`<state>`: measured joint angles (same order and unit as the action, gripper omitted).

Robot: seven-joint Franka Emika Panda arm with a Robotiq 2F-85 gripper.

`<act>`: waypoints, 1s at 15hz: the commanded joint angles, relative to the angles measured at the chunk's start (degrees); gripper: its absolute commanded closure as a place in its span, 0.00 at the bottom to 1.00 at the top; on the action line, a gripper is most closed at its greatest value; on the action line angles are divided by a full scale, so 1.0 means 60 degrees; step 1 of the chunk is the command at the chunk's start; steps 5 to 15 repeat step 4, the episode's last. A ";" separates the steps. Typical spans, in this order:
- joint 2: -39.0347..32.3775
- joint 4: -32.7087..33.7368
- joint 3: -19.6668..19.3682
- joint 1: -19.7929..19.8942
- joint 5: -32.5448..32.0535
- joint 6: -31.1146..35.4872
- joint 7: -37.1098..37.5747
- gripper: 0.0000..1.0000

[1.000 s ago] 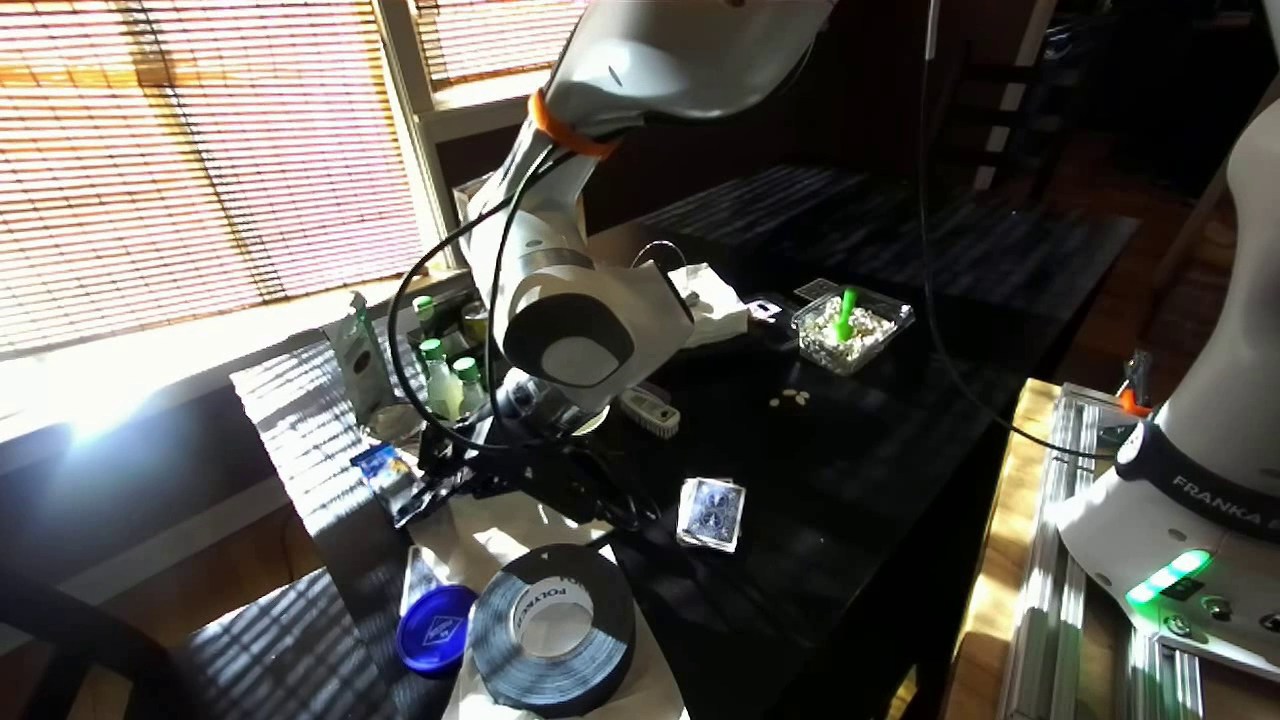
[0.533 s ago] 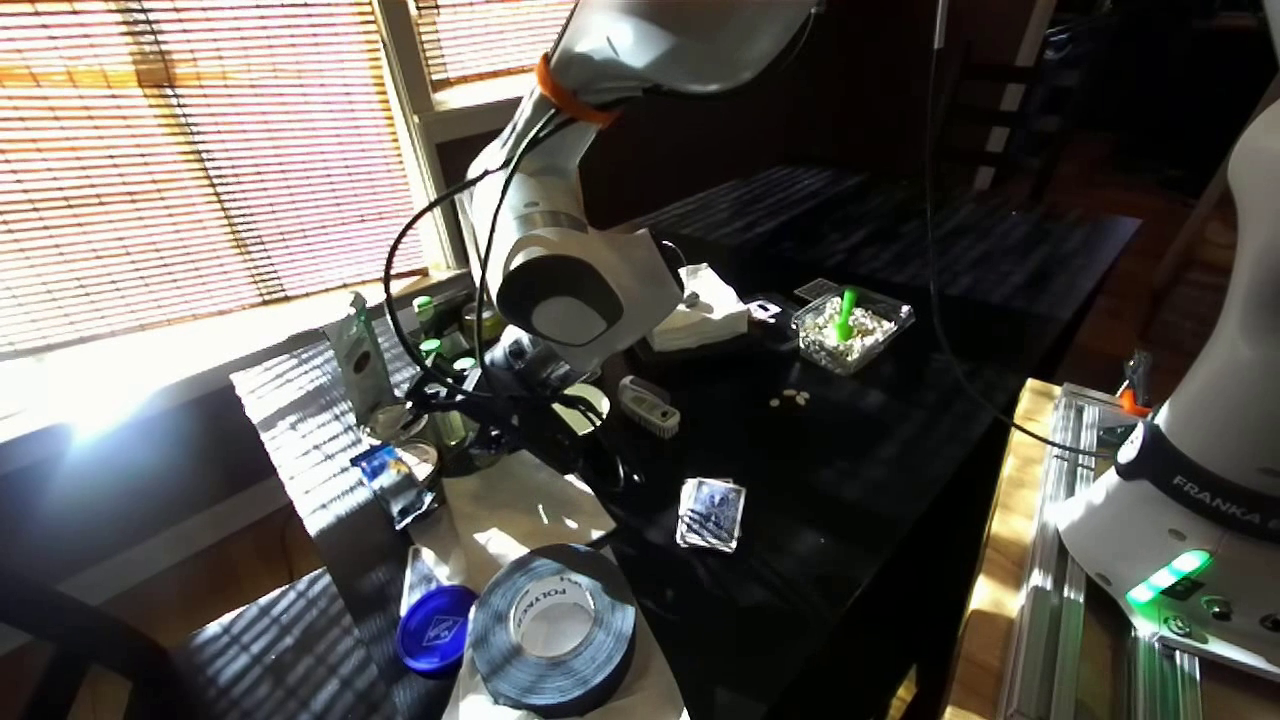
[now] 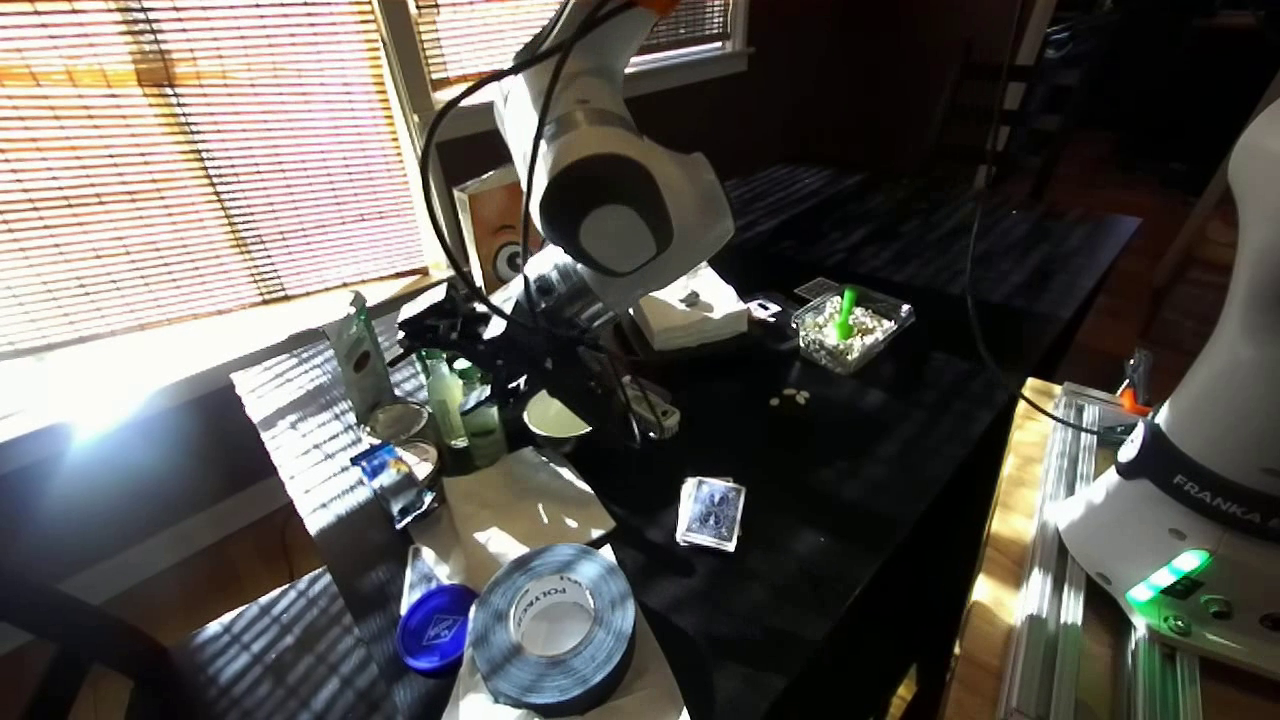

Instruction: Put the blue packet on top of the can on the left.

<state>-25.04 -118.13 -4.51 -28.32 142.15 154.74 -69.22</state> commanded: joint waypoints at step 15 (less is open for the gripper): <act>0.1440 -0.1479 0.0062 -0.0047 -0.0655 0.0435 -0.1380 0.00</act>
